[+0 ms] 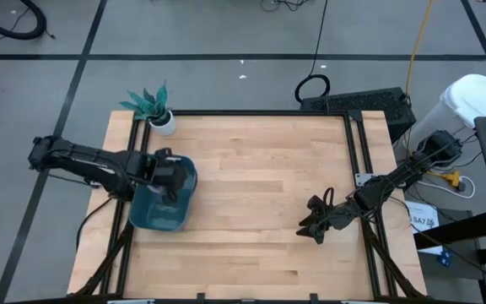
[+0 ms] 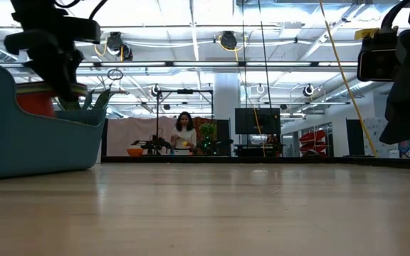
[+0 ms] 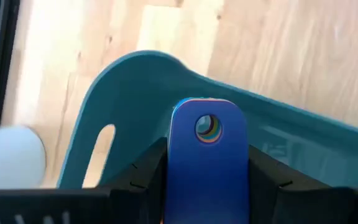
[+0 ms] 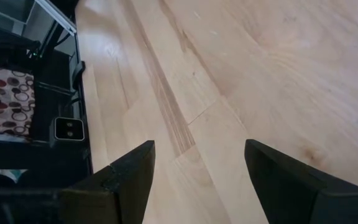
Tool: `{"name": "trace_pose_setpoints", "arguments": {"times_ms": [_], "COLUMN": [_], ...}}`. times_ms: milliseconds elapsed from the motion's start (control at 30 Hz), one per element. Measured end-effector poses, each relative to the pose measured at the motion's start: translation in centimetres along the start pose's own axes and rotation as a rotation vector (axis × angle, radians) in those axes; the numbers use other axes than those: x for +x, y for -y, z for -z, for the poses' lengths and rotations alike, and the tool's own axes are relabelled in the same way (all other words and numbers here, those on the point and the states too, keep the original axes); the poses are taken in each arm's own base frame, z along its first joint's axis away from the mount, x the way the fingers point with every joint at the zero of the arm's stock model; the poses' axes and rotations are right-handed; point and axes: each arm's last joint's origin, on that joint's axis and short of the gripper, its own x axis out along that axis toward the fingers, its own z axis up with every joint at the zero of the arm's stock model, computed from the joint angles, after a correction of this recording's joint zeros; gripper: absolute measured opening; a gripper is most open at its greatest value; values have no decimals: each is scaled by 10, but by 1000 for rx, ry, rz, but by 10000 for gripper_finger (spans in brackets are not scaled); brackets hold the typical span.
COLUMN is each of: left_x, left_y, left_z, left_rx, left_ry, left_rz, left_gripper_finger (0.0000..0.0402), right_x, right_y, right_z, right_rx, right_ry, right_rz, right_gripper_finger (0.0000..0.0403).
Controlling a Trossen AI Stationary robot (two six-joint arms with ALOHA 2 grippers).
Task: Nest measuring cups in basket
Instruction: Put all the stacked measuring cups into the blue bin
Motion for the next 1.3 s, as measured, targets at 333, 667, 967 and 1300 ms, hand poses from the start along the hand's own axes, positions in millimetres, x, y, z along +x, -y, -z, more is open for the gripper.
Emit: {"name": "trace_pose_setpoints", "arguments": {"times_ms": [333,667,967,1300], "left_x": [4,19,36,33], "left_y": [-16,-8,10,11], "left_z": [-1,-1,-5,-1], "left_rx": [-378,-642,-727,-763], "left_ry": [-25,-190,-278,-247], "left_rz": [-51,-46,-74,-180], "left_gripper_finger": [148,148,148,148], "right_x": [0,0,0,0], "right_y": [0,0,0,-1], "right_z": [0,1,4,4], "right_rx": [-58,-196,-265,-258], "right_ry": [0,-38,-102,-99], "right_rz": [0,-11,-37,-47], "right_gripper_finger": [240,240,240,240]}}
